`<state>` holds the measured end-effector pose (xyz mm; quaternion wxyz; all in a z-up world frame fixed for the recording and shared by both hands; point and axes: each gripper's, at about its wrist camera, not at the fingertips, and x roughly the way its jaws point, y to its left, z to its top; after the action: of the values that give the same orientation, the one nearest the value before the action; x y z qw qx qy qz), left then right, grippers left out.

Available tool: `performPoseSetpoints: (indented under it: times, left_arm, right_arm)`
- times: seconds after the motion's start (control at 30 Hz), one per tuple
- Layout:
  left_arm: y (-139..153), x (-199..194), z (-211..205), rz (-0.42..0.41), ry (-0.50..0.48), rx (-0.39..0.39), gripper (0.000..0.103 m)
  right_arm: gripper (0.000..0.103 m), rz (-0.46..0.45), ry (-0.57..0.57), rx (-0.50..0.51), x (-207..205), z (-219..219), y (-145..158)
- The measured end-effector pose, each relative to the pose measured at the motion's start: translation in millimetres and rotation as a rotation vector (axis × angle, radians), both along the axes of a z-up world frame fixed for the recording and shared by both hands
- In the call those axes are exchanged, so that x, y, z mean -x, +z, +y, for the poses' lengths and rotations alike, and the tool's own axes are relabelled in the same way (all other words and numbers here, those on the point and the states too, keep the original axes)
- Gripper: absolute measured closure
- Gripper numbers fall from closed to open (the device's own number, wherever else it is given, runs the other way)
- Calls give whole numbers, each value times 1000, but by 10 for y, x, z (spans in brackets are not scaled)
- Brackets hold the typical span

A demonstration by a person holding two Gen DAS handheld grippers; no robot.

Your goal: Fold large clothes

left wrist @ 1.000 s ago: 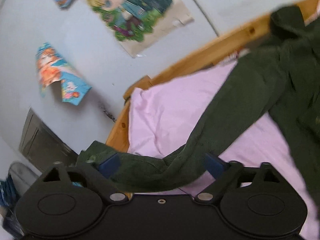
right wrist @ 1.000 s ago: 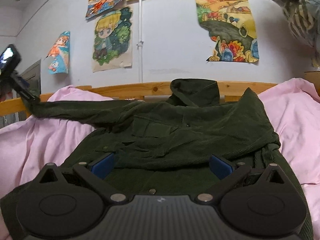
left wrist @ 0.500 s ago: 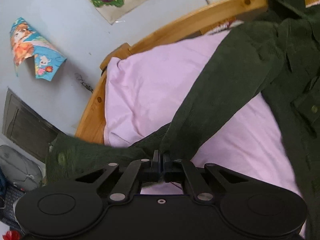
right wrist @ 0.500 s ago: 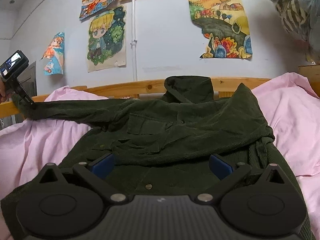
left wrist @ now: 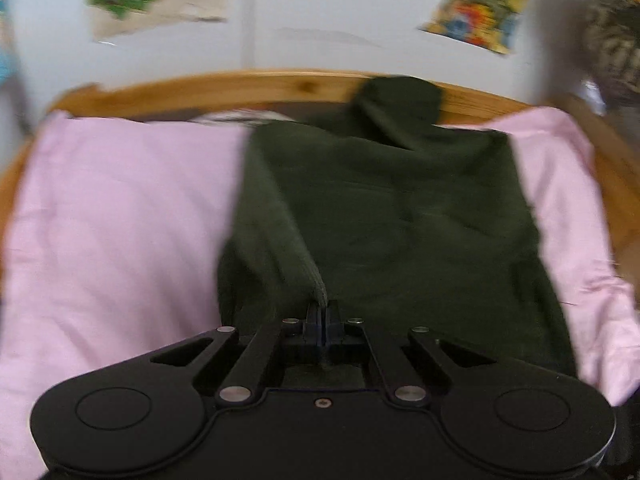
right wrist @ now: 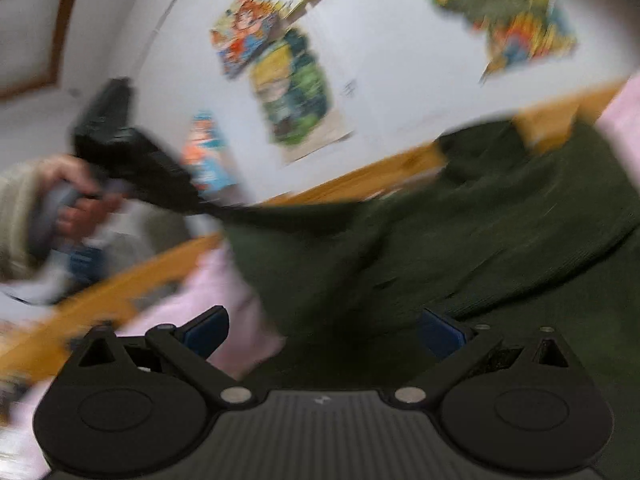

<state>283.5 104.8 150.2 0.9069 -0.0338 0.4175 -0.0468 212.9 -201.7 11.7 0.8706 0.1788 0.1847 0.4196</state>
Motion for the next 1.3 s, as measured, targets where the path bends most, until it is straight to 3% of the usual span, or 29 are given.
performPoseSetpoints:
  times: [0.17,0.33,0.43,0.5,0.53,0.57,0.6,0.67,0.77,0.87,1.03,1.1,1.13,1.17,1.23,1.3]
  left_arm:
    - [-108,-169,-528,-5,-101,15,103]
    - [-172,-291,-745,-9,-136,16,103]
    - [-171,-346,-734,-10,-132,45,103]
    - [-141,-384,-746,-31,-136,37,103]
    - [-123,-402,-746,-50,-140,50,103]
    - [-112,-409,-749,-74,-140,70,103]
    - [-108,-428,-767,-92,-135,80,103]
    - [-106,-451,-789,-130,-116,106,103]
    - [-151,-442,-857,-192,-117,133,103]
    - [-271,-402,-968,-193,-122,144,103]
    - [-395,-297,-1134,-202,-145,125,103]
    - [-376,-288,-1132,-203,-139,125,103]
    - [-361,-283,-1124,-209,-137,124,103]
    - [-352,-273,-1111,-218,-133,123,103]
    - [-352,-268,-1074,-217,-128,125,103]
    - [-368,-264,-1025,-217,-127,125,103]
  right_arm:
    - [0,40,-77,24,-48,-76,-54]
    - [0,153,-226,-12,-247,-266,-200]
    - [0,191,-199,-84,-430,-321,-359]
    - [19,268,-163,-121,-594,-300,-446]
    - [42,289,-160,-145,-659,-282,-469]
    - [85,315,-168,-148,-715,-248,-460]
    - [102,346,-183,-138,-759,-214,-429]
    - [103,365,-249,-117,-679,-243,-280]
    - [103,287,-346,-48,-373,-397,125]
    - [103,249,-394,-25,-114,-588,360]
    - [102,193,-427,72,267,-709,417]
    - [98,201,-423,99,364,-701,395]
    - [87,208,-418,112,354,-685,346]
    - [65,214,-408,123,365,-680,292]
    - [39,230,-394,129,325,-655,141]
    - [35,251,-367,135,226,-625,-13]
